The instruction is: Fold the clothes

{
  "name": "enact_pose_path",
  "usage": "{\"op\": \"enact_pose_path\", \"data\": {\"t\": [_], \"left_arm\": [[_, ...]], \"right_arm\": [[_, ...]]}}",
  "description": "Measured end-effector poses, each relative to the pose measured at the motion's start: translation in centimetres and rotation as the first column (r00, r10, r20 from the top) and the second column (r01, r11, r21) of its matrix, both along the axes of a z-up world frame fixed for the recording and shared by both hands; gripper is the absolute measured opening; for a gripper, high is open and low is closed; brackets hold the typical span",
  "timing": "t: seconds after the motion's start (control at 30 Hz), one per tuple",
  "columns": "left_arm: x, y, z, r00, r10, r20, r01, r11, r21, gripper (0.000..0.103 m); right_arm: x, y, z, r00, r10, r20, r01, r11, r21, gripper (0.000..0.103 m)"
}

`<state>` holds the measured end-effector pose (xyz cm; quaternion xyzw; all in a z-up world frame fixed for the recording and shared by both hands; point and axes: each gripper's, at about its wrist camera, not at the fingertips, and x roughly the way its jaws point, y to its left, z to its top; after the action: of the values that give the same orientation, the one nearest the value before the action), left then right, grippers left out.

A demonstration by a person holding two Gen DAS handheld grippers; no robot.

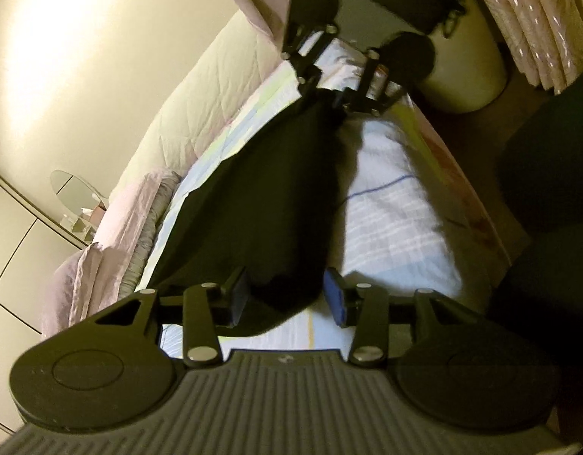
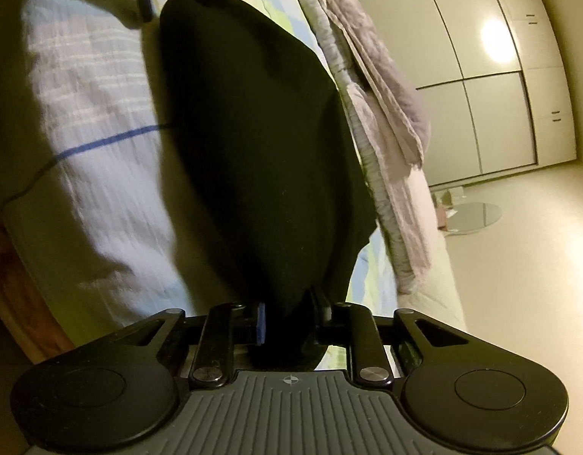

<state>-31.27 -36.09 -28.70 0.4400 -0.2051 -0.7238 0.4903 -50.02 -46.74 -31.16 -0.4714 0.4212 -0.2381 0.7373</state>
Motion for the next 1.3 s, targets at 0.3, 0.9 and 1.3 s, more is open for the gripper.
{"op": "enact_pose_path", "data": {"t": [0.3,0.9,1.3], "left_arm": [[1.9,-0.1,0.6,0.998,0.029,-0.056,-0.028,0.999,0.019,0.041],[3.5,-3.7,1.2,0.999,0.037,-0.012,-0.037,0.999,-0.007,0.056],[5.4,-7.5,0.8,0.999,0.037,0.030,-0.036,0.999,-0.037,0.062]], "right_arm": [[1.0,2.7,-1.7,0.993,0.114,0.001,-0.114,0.993,0.019,0.031],[-3.9,-2.3,3.0,0.986,-0.148,0.077,0.139,0.983,0.119,0.047],[-1.2,-5.5,-0.6,0.999,0.005,-0.043,-0.006,1.000,-0.017,0.019]]}}
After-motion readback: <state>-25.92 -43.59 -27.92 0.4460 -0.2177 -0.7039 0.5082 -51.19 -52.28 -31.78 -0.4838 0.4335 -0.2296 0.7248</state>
